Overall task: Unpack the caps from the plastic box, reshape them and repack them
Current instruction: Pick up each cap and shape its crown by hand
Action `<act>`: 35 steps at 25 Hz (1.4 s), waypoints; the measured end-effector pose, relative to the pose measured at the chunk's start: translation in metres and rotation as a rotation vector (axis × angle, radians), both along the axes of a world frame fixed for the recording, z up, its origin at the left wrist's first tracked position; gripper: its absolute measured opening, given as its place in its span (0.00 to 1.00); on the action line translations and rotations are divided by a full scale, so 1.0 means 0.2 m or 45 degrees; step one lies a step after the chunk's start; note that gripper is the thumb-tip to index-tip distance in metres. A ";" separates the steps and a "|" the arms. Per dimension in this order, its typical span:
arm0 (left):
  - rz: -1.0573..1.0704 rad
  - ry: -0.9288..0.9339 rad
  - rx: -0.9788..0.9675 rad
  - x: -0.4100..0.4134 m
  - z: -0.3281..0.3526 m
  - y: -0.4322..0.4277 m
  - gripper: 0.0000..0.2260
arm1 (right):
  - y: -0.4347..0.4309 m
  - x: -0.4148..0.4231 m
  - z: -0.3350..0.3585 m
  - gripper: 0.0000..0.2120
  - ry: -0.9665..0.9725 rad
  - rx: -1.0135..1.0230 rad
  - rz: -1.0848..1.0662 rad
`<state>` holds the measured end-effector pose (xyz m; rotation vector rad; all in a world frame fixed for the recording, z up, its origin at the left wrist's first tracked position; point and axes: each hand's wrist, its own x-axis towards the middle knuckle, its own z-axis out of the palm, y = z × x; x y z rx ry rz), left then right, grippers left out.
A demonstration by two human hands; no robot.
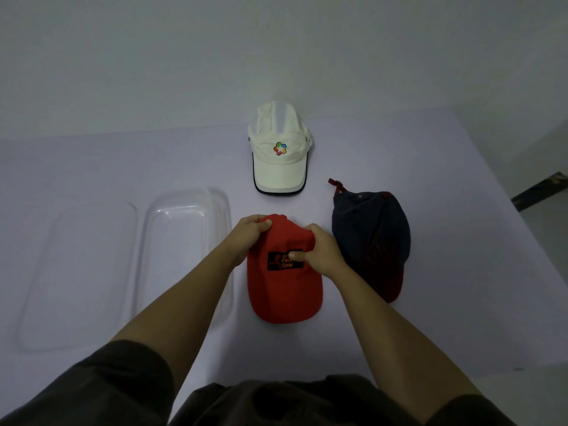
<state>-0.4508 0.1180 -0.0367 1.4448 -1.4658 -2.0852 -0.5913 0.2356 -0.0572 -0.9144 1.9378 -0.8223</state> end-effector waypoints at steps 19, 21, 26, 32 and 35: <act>-0.213 -0.252 -0.344 -0.05 0.03 0.00 0.14 | -0.13 -0.11 0.11 0.08 -0.323 0.168 0.059; -0.160 -0.226 -0.330 -0.04 0.03 -0.01 0.10 | -0.14 -0.10 0.11 0.13 -0.333 0.164 0.036; -0.174 -0.294 -0.446 -0.03 0.01 -0.01 0.10 | -0.15 -0.09 0.13 0.16 -0.150 0.179 0.165; -0.033 -0.458 -0.508 -0.01 0.05 0.00 0.21 | -0.13 -0.11 0.17 0.24 -0.123 0.191 -0.087; 0.211 -0.493 -0.323 0.03 0.00 0.09 0.21 | -0.08 -0.06 0.17 0.25 -0.057 0.452 0.005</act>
